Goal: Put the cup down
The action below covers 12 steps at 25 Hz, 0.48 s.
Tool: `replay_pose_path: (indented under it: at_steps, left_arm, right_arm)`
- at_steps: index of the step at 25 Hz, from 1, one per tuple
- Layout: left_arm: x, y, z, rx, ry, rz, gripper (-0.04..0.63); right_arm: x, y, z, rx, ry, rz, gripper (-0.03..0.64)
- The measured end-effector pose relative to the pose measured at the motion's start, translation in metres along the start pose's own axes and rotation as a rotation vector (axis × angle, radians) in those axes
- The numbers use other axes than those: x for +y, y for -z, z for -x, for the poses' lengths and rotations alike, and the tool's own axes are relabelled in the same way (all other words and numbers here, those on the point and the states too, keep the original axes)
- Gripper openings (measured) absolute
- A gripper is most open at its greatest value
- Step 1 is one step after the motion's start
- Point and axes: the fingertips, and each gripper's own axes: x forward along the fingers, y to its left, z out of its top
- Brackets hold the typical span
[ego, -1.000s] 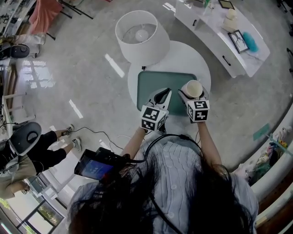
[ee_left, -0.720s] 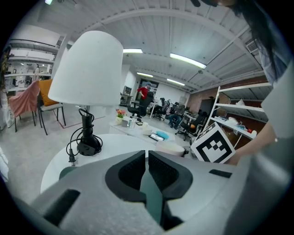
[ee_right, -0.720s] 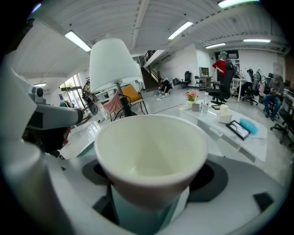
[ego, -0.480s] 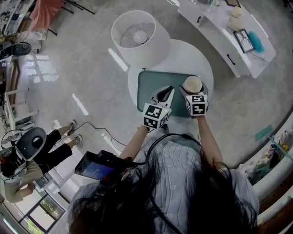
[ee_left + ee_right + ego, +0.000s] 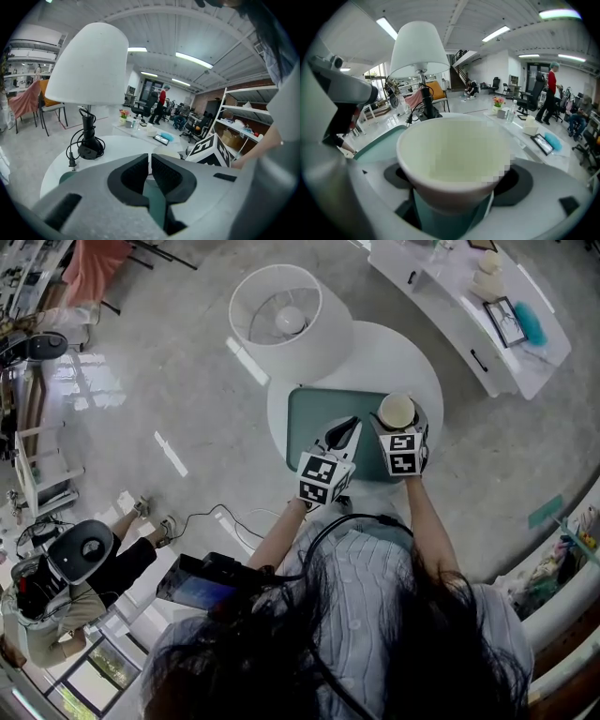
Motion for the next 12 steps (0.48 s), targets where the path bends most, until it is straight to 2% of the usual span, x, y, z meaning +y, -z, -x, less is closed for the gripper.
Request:
replay_pose_path:
  at_steps: [5, 12]
  left_arm:
    - [0.003, 0.004, 0.004, 0.012, -0.008, 0.005, 0.018]
    - [-0.002, 0.008, 0.012, 0.02, 0.003, -0.009, 0.018]
  right_arm:
    - [0.004, -0.003, 0.0, -0.014, 0.009, 0.054, 0.423]
    - [0.003, -0.001, 0.001, -0.034, 0.038, 0.023, 0.423]
